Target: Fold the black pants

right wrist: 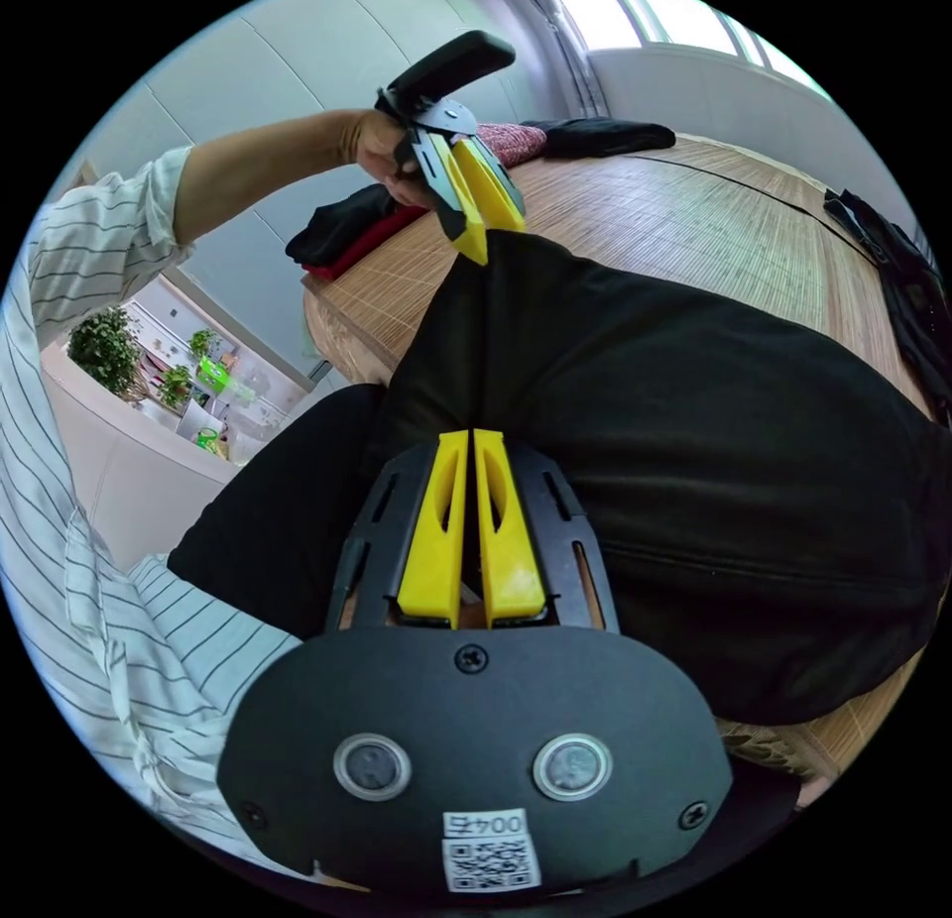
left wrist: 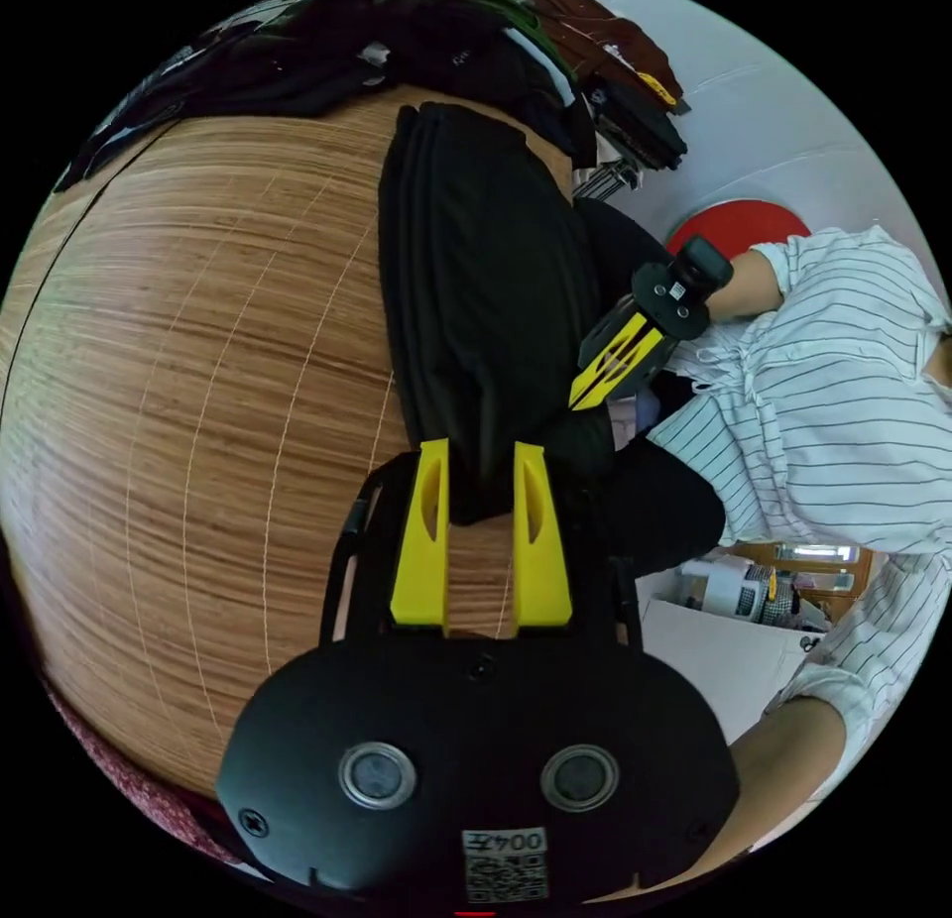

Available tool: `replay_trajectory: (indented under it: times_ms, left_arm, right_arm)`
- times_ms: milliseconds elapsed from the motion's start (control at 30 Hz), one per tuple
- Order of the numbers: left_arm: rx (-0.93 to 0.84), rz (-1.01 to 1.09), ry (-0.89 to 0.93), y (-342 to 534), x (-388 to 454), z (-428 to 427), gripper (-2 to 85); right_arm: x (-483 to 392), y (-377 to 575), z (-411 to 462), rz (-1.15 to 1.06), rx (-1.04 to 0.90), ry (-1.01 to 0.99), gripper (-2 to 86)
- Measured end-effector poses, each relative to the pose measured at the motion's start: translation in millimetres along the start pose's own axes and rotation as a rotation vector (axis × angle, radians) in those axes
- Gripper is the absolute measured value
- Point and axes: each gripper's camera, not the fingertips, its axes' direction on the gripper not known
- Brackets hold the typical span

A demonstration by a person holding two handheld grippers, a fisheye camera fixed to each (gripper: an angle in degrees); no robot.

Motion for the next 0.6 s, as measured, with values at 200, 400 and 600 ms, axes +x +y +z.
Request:
replay_trajectory:
  times_ms: [200,400,600]
  left_arm:
    - [-0.016,-0.102,0.147,30.4,-31.8,5.9,3.4]
    - [0.12,-0.188,0.043,42.1,-17.4,-67.5,3.6]
    - [0.402,-0.415,0.005,126.8,-7.5,-188.2,2.2]
  right_arm:
    - [2.8,4.2,-3.0,0.001,-0.034,-0.005,0.2]
    - [2.8,12.2,-23.3,-0.034,-0.012,0.001,3.7]
    - [19.1,41.5,-89.6,0.061,0.159,-0.007,5.5]
